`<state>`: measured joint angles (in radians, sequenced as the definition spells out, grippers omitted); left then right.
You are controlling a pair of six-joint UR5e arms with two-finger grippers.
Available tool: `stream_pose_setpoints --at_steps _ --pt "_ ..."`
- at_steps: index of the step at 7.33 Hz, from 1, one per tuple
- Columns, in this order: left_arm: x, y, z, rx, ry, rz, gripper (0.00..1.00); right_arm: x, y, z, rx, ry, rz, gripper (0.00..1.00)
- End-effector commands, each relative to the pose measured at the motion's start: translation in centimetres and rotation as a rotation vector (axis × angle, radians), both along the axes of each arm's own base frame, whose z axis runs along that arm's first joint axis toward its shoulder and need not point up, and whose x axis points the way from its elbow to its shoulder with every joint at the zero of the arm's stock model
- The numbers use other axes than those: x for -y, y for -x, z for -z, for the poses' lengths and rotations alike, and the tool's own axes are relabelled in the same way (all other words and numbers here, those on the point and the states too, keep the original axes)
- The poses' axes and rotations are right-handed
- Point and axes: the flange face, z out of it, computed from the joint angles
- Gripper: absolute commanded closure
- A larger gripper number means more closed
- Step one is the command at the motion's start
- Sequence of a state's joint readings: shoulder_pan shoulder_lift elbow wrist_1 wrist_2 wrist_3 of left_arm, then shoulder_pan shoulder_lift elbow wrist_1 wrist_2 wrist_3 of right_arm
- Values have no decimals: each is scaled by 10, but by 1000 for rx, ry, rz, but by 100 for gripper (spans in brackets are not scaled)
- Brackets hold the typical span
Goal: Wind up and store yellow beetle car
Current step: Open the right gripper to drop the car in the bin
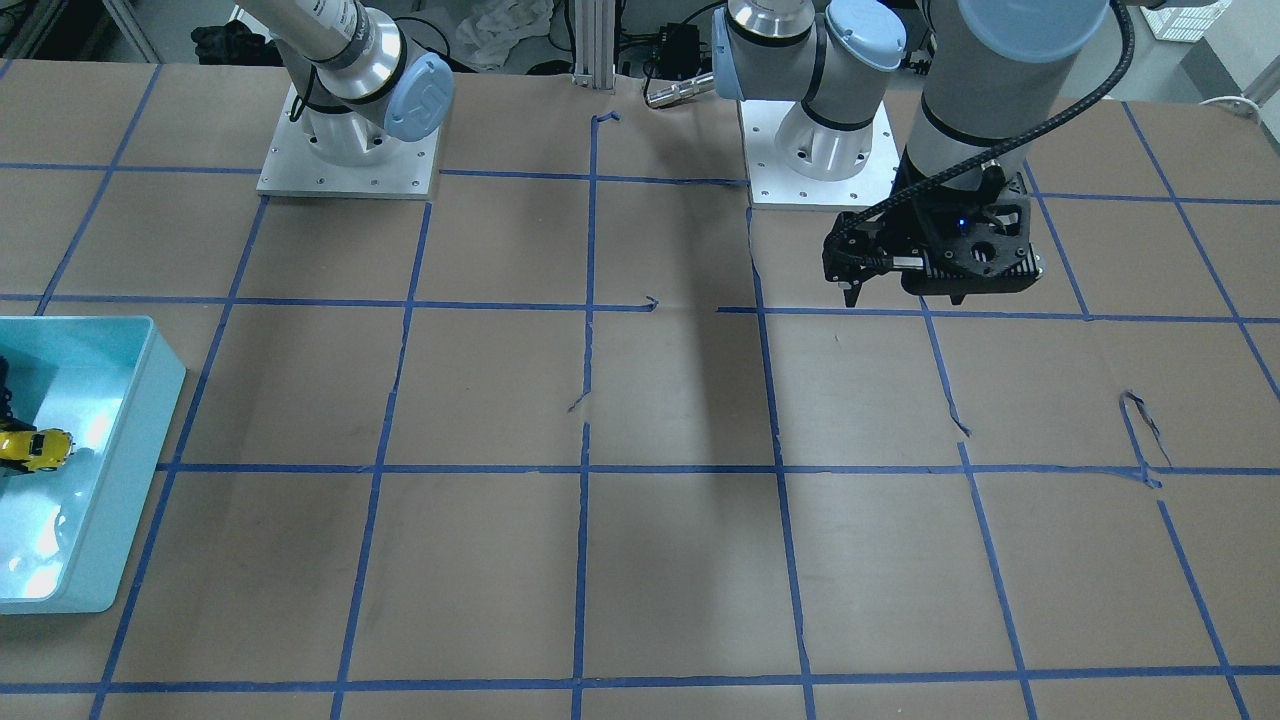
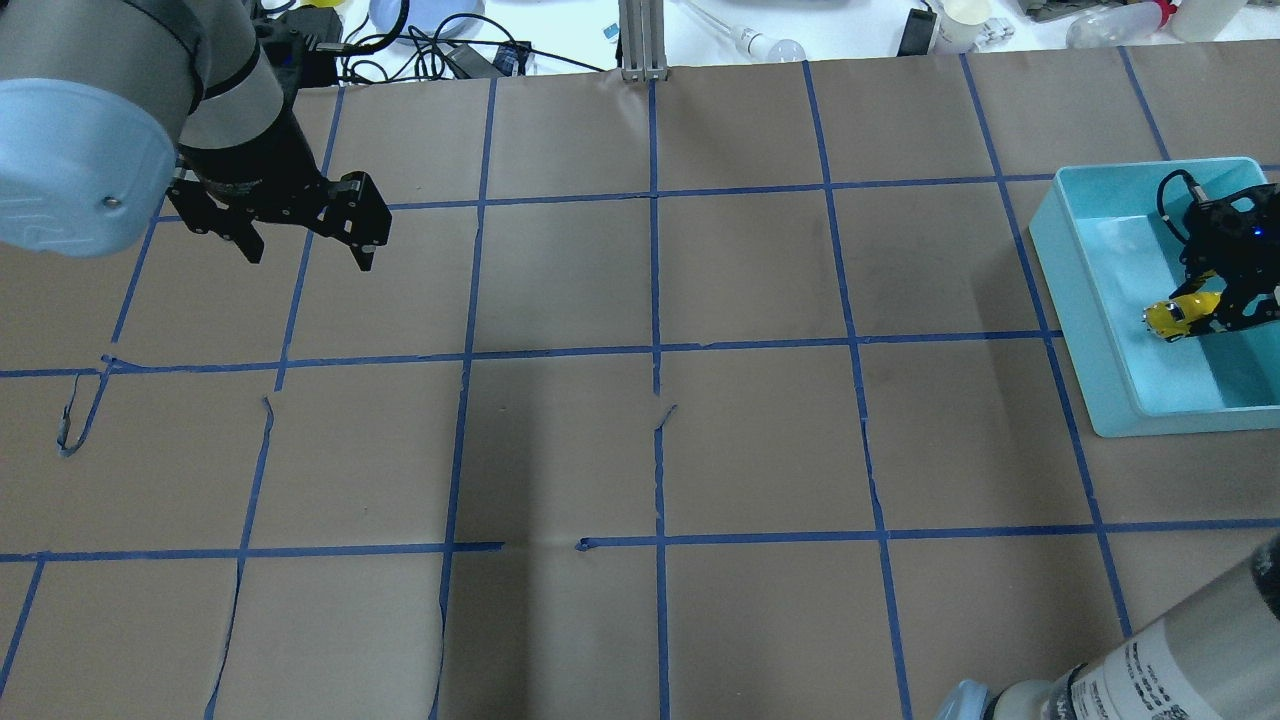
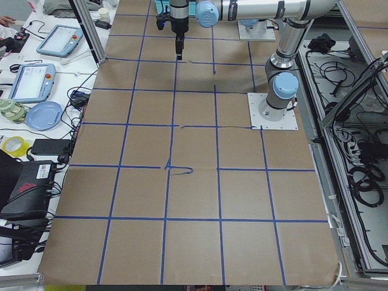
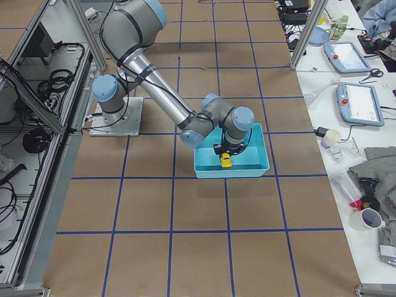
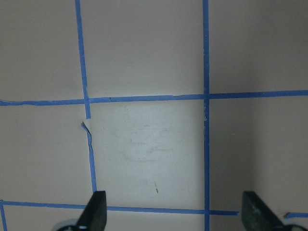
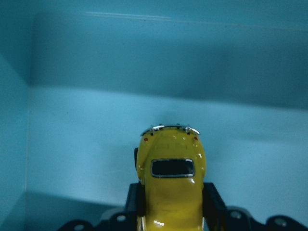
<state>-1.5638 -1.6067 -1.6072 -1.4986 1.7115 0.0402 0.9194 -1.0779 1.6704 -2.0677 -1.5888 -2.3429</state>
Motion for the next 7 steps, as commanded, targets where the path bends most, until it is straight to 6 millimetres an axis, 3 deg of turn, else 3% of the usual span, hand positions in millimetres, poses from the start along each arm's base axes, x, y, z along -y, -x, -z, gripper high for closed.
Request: stream_pose_setpoints --at_steps 1,2,3,5,7 --pt "2 2 -7 -59 16 -4 0 -5 -5 17 13 -7 8 30" --pt "3 -2 -10 -82 23 -17 0 -5 -5 7 5 8 31 0" --pt "-4 1 -15 -108 21 -11 0 3 -7 -16 -21 43 78 0" --pt "-7 8 -21 -114 24 -17 0 3 -23 -82 -31 105 196 0" --pt "-9 12 -16 -107 13 6 0 3 -63 -162 -57 161 258 0"
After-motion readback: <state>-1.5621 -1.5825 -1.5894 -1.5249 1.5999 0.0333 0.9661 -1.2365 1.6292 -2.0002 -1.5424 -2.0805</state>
